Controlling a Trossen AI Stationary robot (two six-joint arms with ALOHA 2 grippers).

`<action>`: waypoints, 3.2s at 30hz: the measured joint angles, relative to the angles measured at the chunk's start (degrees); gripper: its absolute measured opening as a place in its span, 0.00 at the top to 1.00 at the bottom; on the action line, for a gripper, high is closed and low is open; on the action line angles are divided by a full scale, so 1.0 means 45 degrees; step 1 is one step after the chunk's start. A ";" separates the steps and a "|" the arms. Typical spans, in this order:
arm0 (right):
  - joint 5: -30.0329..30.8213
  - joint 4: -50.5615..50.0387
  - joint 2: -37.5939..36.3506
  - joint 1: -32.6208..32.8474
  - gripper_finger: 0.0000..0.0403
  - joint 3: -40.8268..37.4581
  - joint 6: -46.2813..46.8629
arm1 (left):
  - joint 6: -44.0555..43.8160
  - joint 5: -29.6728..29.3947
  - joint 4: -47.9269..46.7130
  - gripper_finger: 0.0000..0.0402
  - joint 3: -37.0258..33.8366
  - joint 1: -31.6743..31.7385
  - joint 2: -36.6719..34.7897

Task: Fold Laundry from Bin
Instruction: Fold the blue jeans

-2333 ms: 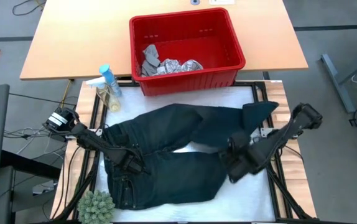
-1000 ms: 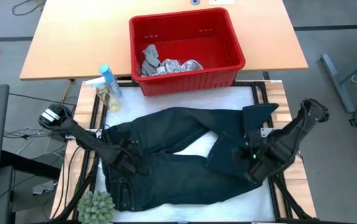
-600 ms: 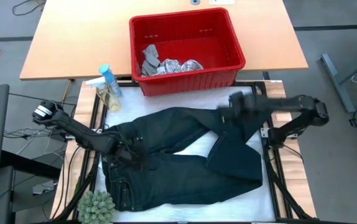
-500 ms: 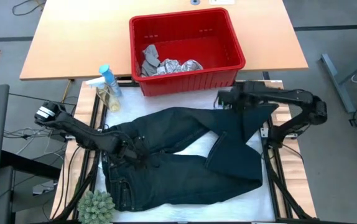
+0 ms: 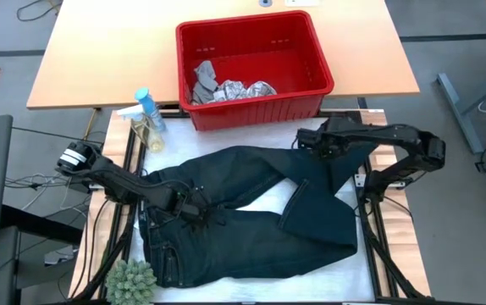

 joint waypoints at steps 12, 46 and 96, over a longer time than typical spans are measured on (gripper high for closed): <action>-0.0865 0.2289 0.0014 0.0117 0.52 -0.2676 0.0360 | 0.0143 0.0190 -0.0185 1.00 0.0000 0.0155 0.0000; 0.2230 0.0975 -0.0014 -0.6195 0.96 0.2761 -0.2535 | 0.0731 0.1267 -0.0273 1.00 0.0010 0.0190 -0.0010; -0.2699 0.3461 0.0751 1.2154 0.62 0.2241 -0.0438 | 0.7247 0.5174 0.0851 1.00 0.0005 -0.1305 -0.0019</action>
